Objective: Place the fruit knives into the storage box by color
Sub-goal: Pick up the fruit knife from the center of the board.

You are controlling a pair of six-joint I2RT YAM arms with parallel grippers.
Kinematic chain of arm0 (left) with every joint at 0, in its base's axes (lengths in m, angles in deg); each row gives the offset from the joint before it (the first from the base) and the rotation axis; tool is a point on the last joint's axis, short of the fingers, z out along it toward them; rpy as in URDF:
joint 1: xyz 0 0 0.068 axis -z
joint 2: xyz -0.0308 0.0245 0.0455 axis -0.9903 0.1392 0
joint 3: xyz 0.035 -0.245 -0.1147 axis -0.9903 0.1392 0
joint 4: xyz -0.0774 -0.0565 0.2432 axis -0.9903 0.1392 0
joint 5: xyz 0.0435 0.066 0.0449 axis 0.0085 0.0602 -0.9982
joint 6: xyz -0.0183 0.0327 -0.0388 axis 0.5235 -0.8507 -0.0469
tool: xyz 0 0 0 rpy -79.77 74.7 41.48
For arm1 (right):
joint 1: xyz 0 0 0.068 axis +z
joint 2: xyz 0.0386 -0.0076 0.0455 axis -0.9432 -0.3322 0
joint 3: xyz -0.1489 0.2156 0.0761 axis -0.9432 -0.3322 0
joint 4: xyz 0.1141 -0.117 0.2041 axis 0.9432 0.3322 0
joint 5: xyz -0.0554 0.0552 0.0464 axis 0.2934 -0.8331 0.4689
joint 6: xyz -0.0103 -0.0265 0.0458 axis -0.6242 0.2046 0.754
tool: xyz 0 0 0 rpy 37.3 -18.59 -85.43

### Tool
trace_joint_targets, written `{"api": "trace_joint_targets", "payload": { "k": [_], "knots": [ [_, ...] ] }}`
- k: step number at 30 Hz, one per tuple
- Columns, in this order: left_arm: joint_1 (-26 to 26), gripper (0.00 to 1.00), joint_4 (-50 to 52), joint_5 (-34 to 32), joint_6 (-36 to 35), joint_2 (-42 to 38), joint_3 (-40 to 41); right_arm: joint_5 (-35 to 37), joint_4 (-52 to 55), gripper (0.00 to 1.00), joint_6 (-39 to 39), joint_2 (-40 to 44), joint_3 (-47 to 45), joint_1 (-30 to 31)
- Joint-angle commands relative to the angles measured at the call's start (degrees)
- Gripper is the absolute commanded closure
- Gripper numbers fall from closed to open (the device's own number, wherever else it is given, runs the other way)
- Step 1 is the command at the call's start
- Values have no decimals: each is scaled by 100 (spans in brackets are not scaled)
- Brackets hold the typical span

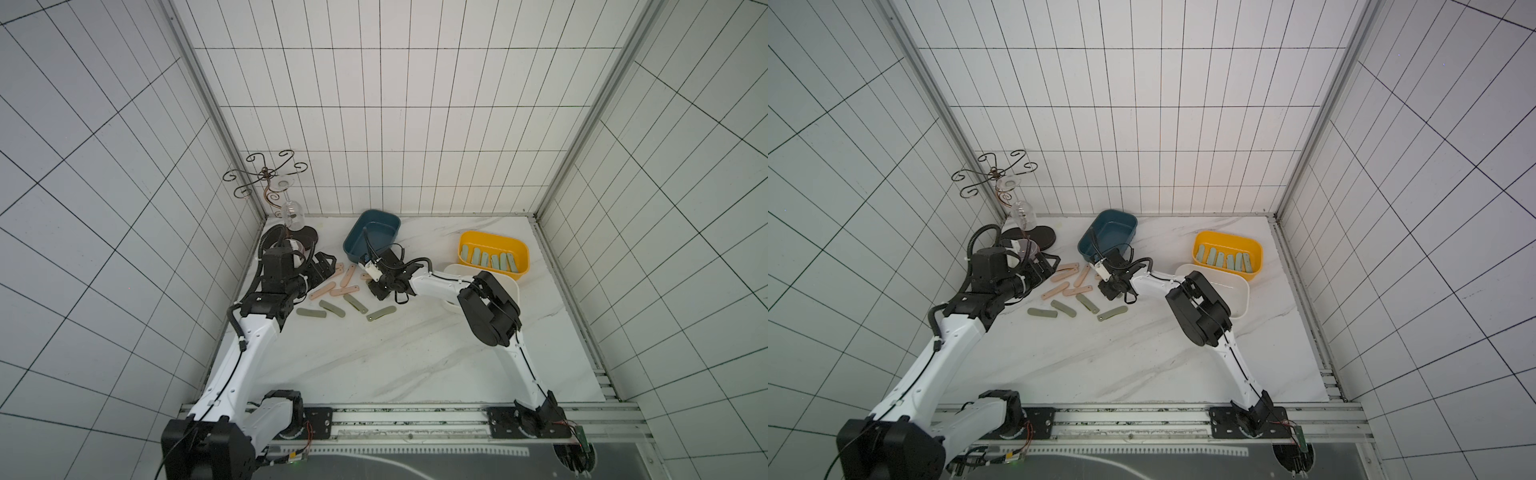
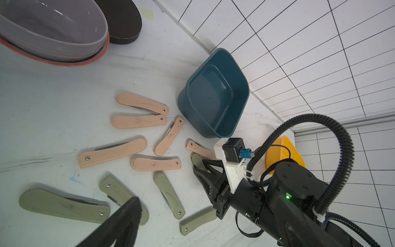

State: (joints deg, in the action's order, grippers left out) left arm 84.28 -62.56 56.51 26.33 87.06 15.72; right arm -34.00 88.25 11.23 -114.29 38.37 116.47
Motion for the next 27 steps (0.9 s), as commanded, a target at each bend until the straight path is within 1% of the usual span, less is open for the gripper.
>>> {"api": "trace_joint_targets", "payload": {
  "k": [1, 5, 12, 27],
  "knots": [
    [-10, 3, -54, -43, -31, 23, -8, -170, 328, 72, -2, -220, 408, 85],
    [-9, 3, -49, -43, -33, 27, -16, -239, 268, 74, 68, -91, 309, 87],
    [-10, 3, -54, -34, -24, 23, -3, -249, 152, 75, 174, 226, 133, 89],
    [-12, 3, -70, -4, -7, -6, -60, 23, 59, 75, 219, 1100, -392, 9]
  ]
}}
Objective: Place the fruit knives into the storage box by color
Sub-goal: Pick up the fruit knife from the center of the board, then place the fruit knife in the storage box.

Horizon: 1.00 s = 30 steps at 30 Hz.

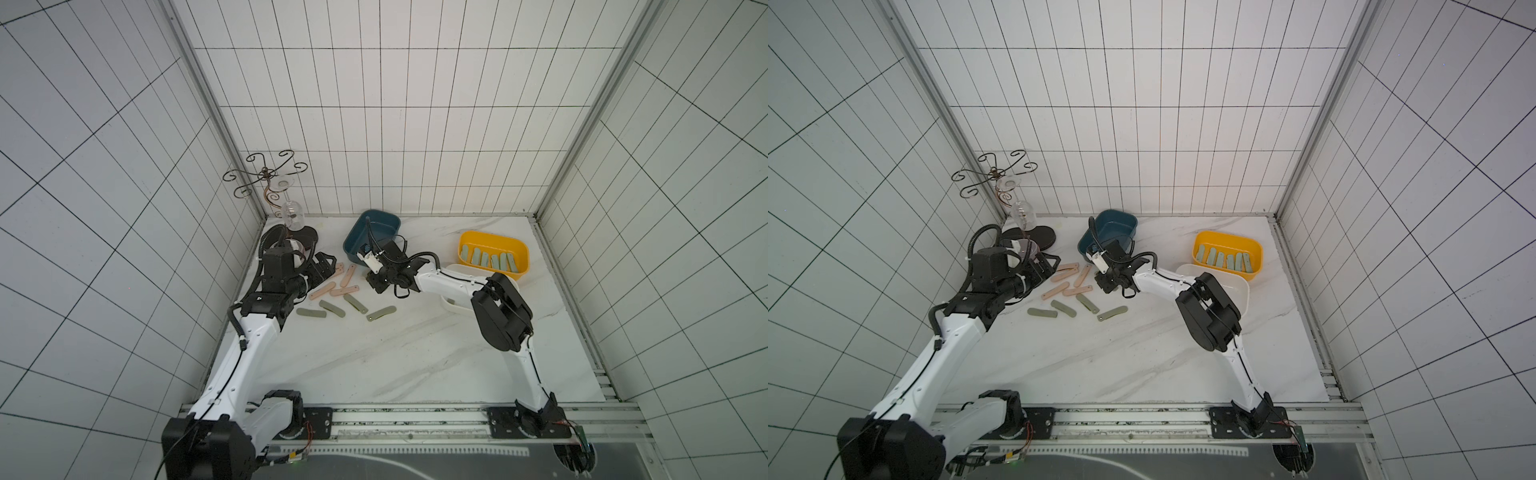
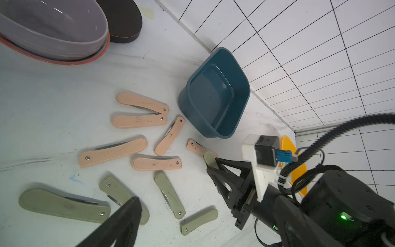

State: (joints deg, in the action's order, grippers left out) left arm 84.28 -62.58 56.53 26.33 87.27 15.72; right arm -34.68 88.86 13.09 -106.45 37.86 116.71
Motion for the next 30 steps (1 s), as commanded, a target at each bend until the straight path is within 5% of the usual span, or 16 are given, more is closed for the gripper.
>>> {"api": "trace_joint_targets", "payload": {
  "k": [1, 11, 30],
  "knots": [
    [-16, 3, -70, -1, -9, -26, -58, 104, -10, 75, 47, 403, -412, -43],
    [15, 3, -108, 84, 34, 9, -104, 249, -183, 76, 304, 1652, -1449, -647],
    [584, 3, -117, -3, 98, 207, -306, 296, -678, 75, 1744, 4175, -4470, -2750]
  ]
}}
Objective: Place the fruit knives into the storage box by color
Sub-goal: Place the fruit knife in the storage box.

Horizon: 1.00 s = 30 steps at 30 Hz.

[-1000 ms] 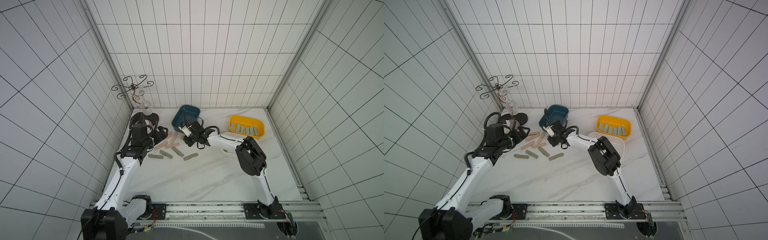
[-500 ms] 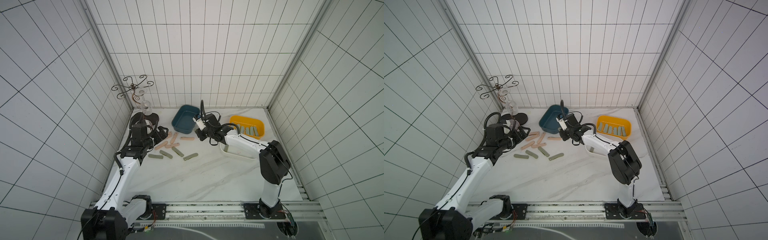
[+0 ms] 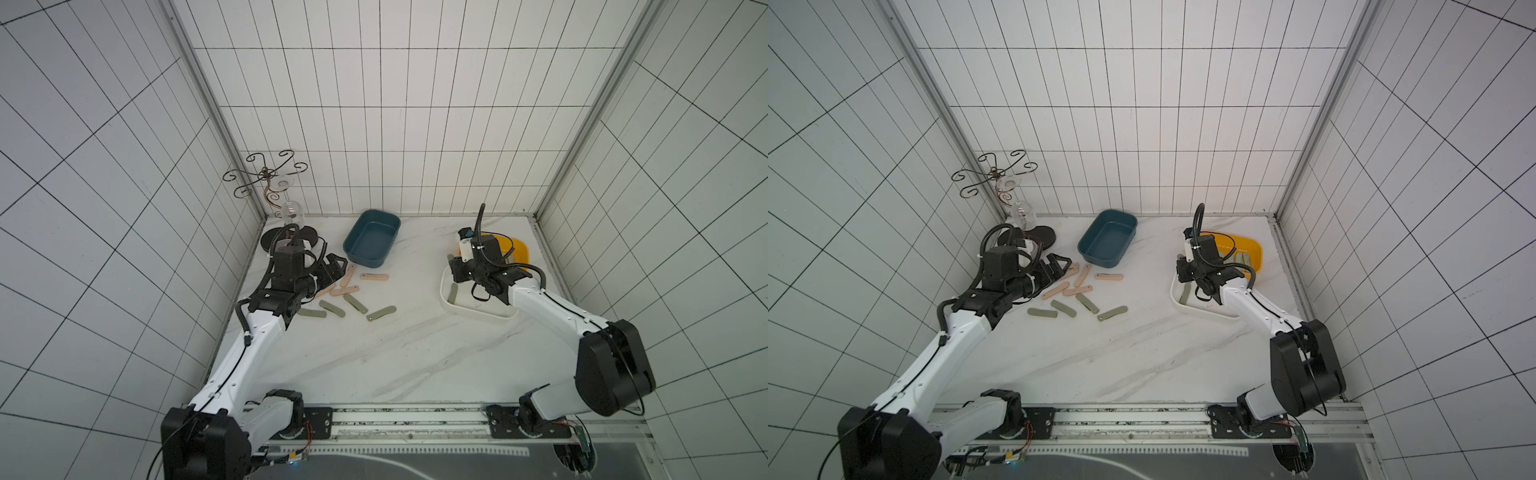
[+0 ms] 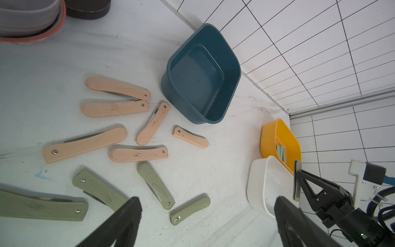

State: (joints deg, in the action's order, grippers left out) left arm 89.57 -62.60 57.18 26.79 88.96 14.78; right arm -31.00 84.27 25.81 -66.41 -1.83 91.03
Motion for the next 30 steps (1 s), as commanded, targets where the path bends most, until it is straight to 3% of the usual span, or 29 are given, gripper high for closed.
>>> {"api": "trace_joint_targets", "payload": {
  "k": [1, 16, 30],
  "knots": [
    [75, 3, -115, -80, 52, 43, -213, -128, -277, 75, 598, 198, -619, -279],
    [145, 3, -71, -110, 62, 26, -197, -234, -1023, 75, 2059, -426, -1439, -583],
    [207, 3, -45, -197, 72, 9, -215, -273, -1486, 70, 2274, -886, -1561, -658]
  ]
}}
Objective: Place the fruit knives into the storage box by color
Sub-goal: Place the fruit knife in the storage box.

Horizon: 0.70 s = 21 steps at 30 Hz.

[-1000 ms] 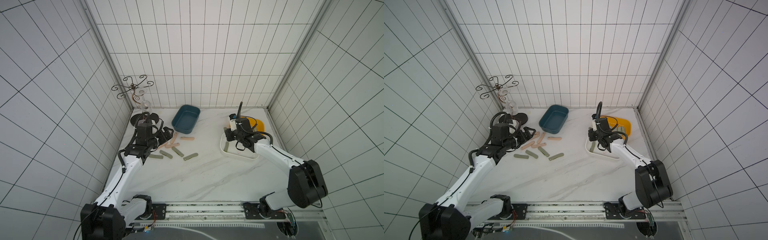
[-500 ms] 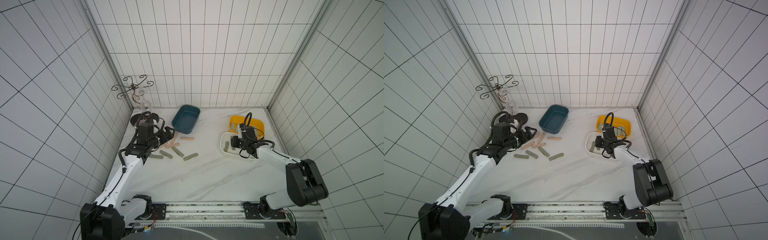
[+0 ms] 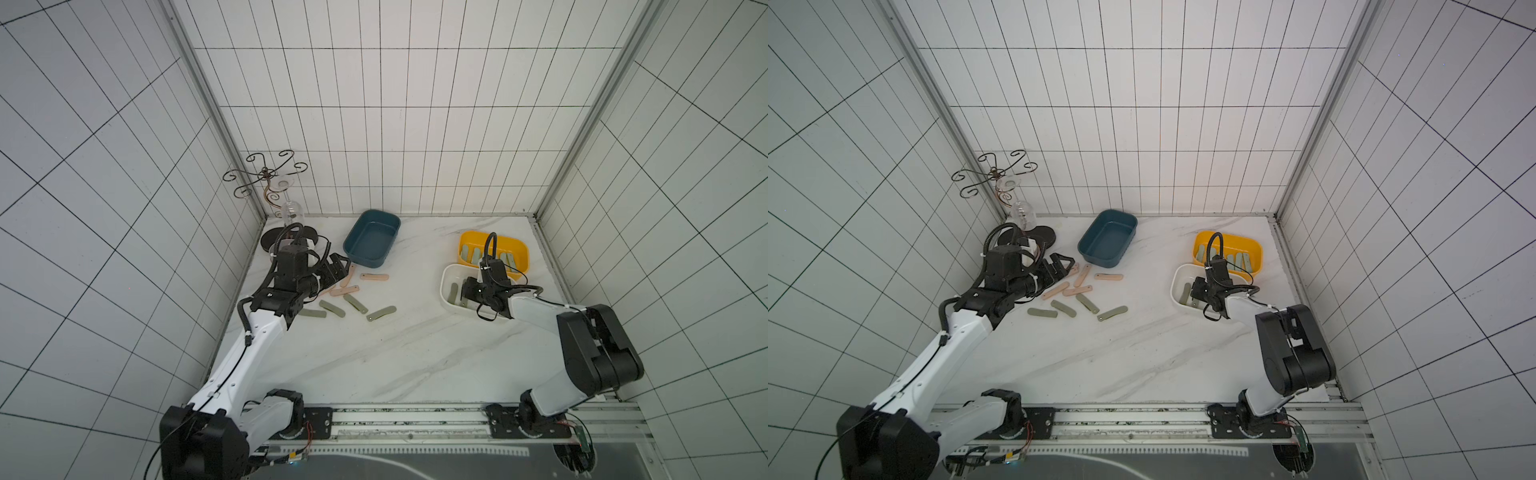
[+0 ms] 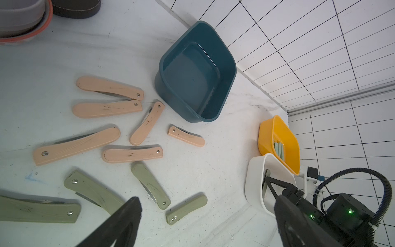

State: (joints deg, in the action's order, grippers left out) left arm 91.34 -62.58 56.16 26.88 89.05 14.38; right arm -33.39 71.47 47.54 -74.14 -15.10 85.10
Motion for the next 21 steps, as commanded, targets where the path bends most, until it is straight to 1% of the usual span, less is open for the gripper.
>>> {"api": "trace_joint_targets", "payload": {
  "k": [1, 4, 7, 11, 13, 16, 18, 21],
  "knots": [
    [30, 3, -47, -97, 57, -1, -173, -38, -217, 70, 97, -131, -226, -79],
    [38, 3, -47, -113, 62, 4, -181, -80, -218, 63, 71, -181, -182, -97],
    [46, 3, -23, -126, 61, 0, -182, -88, -162, 61, 70, -54, -146, -137],
    [66, 3, -12, -142, 53, -35, -141, -165, 44, 57, 58, 347, -27, -167],
    [84, 3, -3, -132, 38, -43, -88, -275, 193, 56, 6, 552, 115, -158],
    [113, 3, 45, -132, -4, -68, -4, -622, 330, 53, -131, 789, 323, -134],
    [121, 3, 91, -116, -34, -95, 59, -786, 454, 52, -215, 883, 493, -53],
    [155, 3, 193, -146, -132, -113, 125, -852, 580, 49, -377, 933, 736, 249]
  ]
}}
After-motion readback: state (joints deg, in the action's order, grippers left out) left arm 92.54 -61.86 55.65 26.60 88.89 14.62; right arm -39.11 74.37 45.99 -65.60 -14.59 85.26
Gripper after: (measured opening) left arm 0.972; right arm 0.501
